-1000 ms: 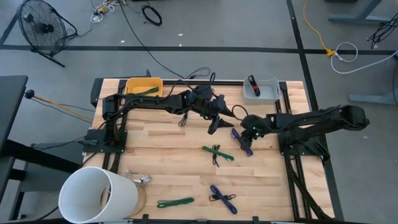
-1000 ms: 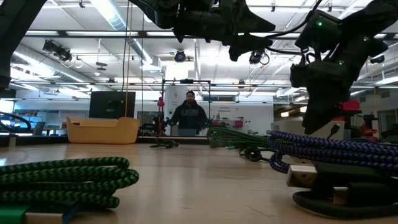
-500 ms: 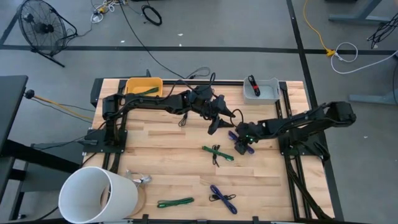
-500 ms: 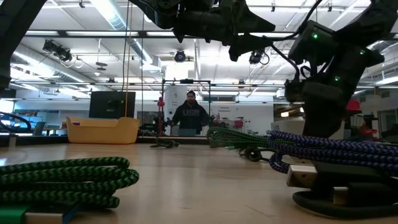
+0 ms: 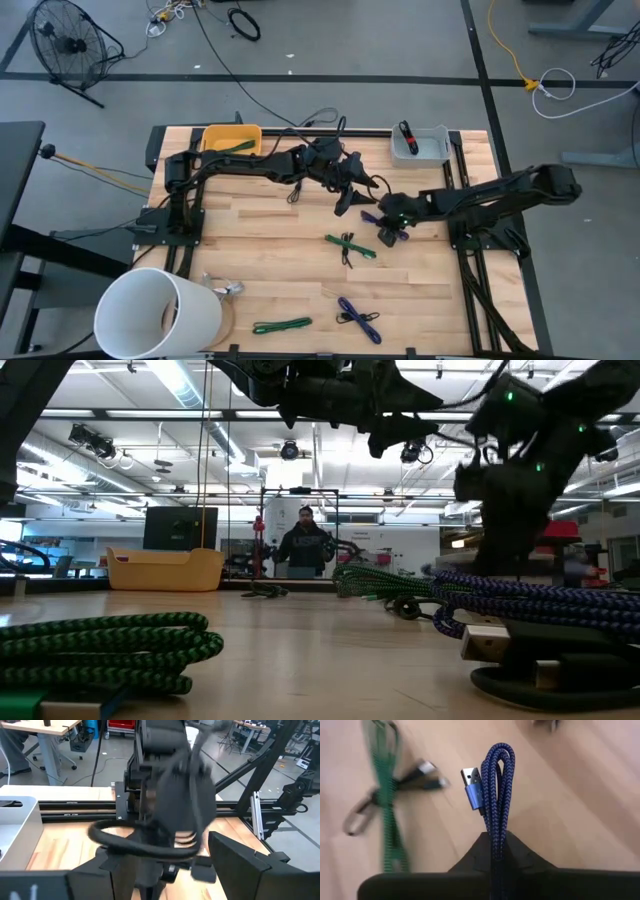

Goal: Pick & Place USB Port
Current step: Put the purple charger cable into the yellow bin

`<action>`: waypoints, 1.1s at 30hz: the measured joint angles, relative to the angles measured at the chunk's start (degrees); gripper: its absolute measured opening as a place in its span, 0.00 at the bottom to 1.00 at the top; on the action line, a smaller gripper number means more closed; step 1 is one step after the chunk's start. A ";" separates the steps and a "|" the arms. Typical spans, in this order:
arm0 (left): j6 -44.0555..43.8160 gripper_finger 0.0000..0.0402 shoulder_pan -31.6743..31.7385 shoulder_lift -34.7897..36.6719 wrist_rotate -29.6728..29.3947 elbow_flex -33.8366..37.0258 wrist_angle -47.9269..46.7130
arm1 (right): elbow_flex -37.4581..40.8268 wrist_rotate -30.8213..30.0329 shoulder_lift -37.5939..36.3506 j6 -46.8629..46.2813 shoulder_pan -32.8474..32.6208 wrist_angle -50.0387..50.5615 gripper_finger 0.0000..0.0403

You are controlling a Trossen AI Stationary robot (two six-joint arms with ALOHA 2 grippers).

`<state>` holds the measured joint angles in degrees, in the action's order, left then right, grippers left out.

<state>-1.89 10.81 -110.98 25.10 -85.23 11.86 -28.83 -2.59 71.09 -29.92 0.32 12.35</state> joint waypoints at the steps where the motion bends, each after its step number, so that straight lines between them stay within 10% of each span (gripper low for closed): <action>1: -0.02 0.59 0.00 0.00 0.00 0.00 0.00 | -0.88 -0.57 -1.54 0.52 0.00 1.66 0.04; 15: 0.01 0.59 0.00 0.00 0.00 0.00 -0.04 | -16.23 -17.05 -20.95 3.57 0.00 24.72 0.04; 33: -0.23 0.59 0.61 0.00 0.00 0.00 0.12 | -2.43 -13.26 -24.69 9.90 -6.73 -16.01 0.04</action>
<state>-2.12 11.42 -110.98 25.11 -85.23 11.97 -31.26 -15.86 46.40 -20.02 -6.41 -3.66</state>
